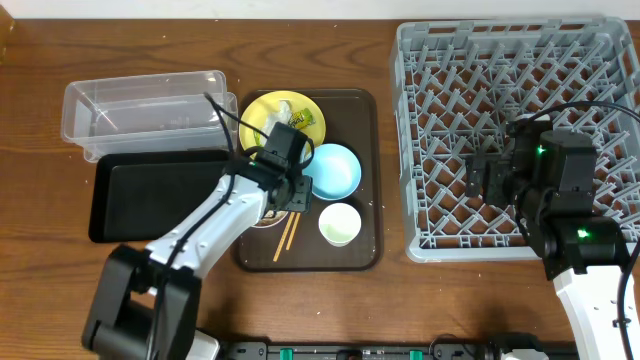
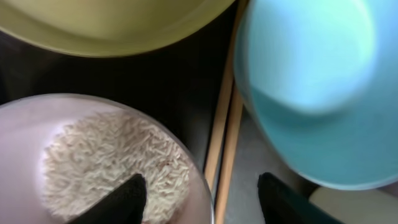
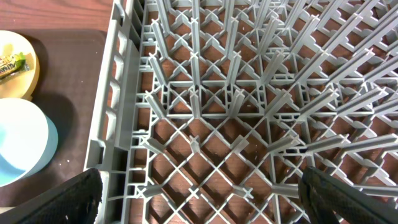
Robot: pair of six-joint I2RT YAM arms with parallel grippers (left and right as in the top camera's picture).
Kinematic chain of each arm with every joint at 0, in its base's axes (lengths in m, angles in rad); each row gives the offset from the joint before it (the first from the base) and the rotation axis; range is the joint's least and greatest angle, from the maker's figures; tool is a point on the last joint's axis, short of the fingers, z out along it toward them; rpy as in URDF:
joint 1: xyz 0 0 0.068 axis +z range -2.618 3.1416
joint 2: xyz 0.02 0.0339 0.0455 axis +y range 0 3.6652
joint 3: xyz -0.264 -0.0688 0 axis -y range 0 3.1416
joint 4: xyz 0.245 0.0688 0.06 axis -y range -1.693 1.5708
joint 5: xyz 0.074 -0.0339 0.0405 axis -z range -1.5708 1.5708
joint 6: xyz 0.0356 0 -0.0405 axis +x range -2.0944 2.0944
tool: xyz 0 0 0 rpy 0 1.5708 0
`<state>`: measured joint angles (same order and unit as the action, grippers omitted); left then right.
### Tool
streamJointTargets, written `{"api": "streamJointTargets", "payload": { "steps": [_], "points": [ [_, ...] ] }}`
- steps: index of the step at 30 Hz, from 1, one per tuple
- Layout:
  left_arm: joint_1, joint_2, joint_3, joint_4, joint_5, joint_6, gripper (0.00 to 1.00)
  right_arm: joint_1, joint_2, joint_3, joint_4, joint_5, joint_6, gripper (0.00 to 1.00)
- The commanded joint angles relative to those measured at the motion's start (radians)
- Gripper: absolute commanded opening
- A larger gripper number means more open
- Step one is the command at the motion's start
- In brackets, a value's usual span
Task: Sort waste into correct bins and load items into the dishwasher rack
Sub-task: 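Reach the left gripper to the pink rice bowl and grasp its rim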
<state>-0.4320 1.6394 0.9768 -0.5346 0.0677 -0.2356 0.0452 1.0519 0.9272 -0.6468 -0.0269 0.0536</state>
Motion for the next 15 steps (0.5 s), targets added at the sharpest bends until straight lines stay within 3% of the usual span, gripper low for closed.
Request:
{"api": "streamJointTargets", "payload": {
  "steps": [1, 10, 15],
  "points": [
    [-0.003, 0.040, 0.021, 0.002, -0.017, 0.005, 0.50, 0.010, 0.000, 0.021, 0.000, -0.004, 0.013, 0.99],
    [-0.003, 0.077, 0.021, 0.006, -0.017, 0.005, 0.26, 0.010, 0.000, 0.021, 0.000, -0.004, 0.013, 0.99],
    [-0.003, 0.070, 0.022, 0.006, -0.017, 0.005, 0.25, 0.010, 0.000, 0.021, -0.001, -0.004, 0.013, 0.99]
  ]
}}
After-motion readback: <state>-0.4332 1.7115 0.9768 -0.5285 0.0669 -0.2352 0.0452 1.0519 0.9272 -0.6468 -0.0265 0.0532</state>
